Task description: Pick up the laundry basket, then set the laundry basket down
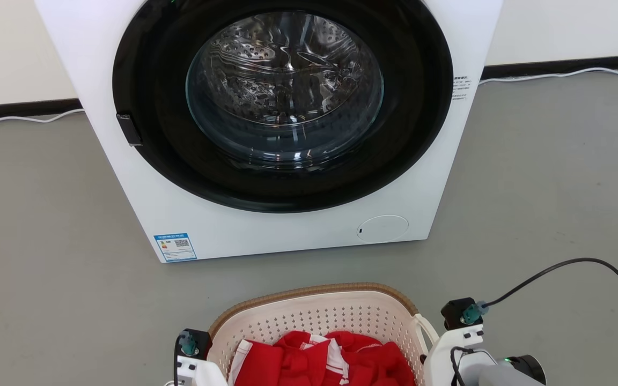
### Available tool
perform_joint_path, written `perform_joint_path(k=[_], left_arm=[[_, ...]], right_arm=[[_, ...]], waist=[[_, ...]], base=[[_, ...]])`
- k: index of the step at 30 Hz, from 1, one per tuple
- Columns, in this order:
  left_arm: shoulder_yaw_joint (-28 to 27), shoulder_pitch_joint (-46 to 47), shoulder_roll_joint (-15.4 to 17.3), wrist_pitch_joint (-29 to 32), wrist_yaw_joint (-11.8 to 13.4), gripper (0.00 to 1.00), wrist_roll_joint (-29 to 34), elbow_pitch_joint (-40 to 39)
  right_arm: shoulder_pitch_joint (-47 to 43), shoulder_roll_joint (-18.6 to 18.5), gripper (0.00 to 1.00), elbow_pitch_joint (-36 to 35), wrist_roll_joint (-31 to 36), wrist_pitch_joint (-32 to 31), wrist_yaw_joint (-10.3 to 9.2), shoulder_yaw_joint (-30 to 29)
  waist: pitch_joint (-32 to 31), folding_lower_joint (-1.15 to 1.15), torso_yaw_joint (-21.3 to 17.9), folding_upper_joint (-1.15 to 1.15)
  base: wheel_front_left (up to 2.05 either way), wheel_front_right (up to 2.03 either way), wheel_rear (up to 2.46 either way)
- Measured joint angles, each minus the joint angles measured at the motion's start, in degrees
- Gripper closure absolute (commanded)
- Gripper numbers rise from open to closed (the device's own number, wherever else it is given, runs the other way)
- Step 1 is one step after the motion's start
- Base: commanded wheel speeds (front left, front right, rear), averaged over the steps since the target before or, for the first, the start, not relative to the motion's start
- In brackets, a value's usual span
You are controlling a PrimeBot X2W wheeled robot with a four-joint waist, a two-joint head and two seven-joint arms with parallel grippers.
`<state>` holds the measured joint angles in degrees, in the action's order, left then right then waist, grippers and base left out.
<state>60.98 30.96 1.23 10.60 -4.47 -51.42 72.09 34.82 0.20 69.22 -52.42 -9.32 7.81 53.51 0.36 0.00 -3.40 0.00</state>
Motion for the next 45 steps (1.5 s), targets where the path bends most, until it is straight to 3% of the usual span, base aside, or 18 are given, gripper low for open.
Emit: perform_joint_path(k=[35,45], left_arm=[[1.41,-0.33,-0.10,-0.63,0.52,1.00,-0.01,0.00],[1.79,0.21,0.37,-3.43,0.49,1.00,0.00,-0.01]], right_arm=[[-0.09,-0.03,1.00,0.09,-2.12,0.35,0.00,1.58],[0.51,-0.04,1.00,0.03,-2.33,3.28,0.00,2.32]], waist=[[0.36,0.00,-0.02,0.00],[3.88,0.00,-0.16,0.00]], base=[[0.00,0.00,0.00],[0.00,0.00,0.00]])
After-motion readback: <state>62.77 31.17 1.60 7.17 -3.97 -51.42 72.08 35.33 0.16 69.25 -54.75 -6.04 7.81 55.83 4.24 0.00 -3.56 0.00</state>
